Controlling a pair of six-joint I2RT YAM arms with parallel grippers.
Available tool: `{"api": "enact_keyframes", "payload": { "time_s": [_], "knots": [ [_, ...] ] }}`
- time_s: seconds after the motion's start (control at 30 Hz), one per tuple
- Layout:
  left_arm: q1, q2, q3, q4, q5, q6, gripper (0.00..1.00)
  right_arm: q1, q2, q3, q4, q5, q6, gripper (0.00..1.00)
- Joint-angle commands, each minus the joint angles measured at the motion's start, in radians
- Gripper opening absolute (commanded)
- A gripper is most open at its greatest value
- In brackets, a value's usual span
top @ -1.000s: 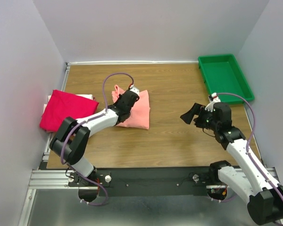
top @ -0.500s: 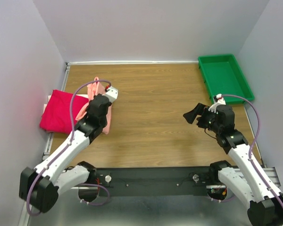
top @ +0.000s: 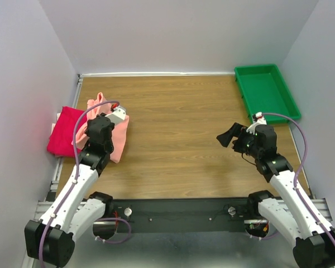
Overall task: Fold and stack the t-shirts
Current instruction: Neatly place the folded tshirt to the corner
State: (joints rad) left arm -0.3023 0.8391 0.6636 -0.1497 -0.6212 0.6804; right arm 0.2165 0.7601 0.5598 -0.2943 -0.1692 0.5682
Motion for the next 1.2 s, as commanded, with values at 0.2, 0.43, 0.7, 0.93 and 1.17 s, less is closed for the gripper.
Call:
{"api": "enact_keyframes", "payload": {
  "time_s": [0.2,0.43,0.7,0.93,1.17],
  "knots": [
    [0.199,0.084,0.085,0.142,0.064,0.128,0.00,-0.003,-0.001,-0.023,-0.023,0.027,0.012,1.00],
    [0.274,0.156,0.013,0.285,0.101,0.182,0.00,-0.003,0.002,-0.026,-0.023,0.036,0.015,1.00],
    [0.404,0.239,0.002,0.389,0.134,0.221,0.00,-0.002,0.010,-0.029,-0.023,0.028,0.012,1.00],
    [0.471,0.287,0.004,0.495,0.129,0.166,0.00,-0.003,0.002,-0.029,-0.023,0.020,0.010,1.00],
    [0.505,0.285,-0.059,0.618,0.112,0.171,0.00,-0.002,0.010,-0.028,-0.023,0.005,0.009,1.00]
  ]
}}
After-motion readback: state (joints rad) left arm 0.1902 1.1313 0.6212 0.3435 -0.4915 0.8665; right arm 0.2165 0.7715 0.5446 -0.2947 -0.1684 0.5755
